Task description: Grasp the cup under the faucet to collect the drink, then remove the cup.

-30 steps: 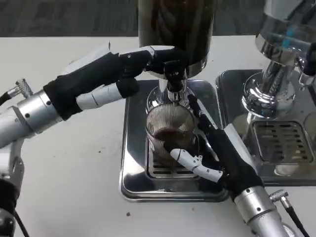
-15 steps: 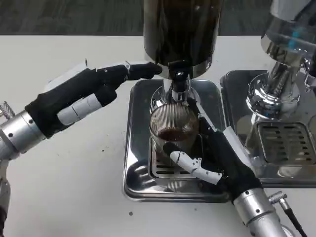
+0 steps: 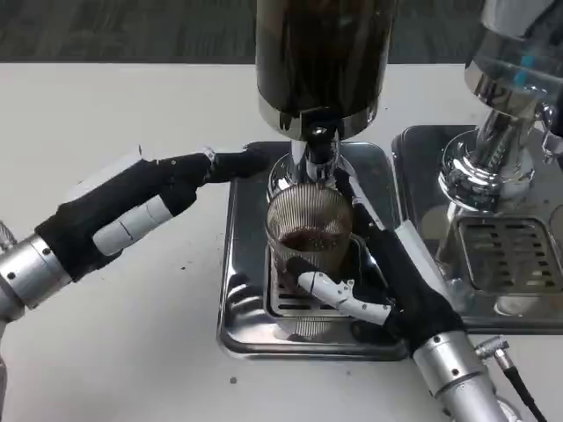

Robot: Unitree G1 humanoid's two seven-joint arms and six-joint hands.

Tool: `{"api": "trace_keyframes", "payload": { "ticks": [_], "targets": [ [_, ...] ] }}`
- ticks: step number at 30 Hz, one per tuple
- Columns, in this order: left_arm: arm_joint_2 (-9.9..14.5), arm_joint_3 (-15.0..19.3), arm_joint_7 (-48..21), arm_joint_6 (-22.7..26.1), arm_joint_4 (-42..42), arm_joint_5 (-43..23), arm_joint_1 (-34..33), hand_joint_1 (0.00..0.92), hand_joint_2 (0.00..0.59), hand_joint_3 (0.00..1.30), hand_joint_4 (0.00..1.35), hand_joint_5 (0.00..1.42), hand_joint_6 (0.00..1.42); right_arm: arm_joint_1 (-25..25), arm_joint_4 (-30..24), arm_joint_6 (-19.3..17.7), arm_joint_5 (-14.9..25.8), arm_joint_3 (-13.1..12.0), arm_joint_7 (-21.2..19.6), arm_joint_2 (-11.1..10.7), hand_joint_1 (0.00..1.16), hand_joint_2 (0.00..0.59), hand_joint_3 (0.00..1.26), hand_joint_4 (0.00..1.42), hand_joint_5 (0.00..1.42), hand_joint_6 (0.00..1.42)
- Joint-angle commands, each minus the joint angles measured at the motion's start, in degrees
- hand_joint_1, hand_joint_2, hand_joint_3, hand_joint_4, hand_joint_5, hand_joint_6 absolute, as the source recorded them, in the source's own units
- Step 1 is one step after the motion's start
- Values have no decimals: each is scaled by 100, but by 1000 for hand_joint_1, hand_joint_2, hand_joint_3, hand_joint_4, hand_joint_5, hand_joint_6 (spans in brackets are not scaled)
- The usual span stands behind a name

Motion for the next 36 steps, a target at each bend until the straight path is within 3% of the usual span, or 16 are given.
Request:
{"api": "trace_keyframes", "payload": {
  "ticks": [1, 18, 36],
  "targets": [
    [95, 48, 93, 60, 66, 59, 163, 0, 89, 281, 180, 140, 89, -82, 139, 43, -75, 35, -150, 55, 638, 214, 0, 0, 28, 89],
    [176, 71, 176, 85, 43, 73, 358, 0, 91, 293, 190, 141, 92, -280, 530, 129, -276, 146, -475, 154, 671, 211, 0, 50, 137, 178],
    [252, 104, 228, 99, 47, 52, 427, 0, 101, 323, 233, 159, 108, -295, 792, 205, -666, 395, -1136, 234, 705, 209, 240, 293, 364, 472]
  ]
}}
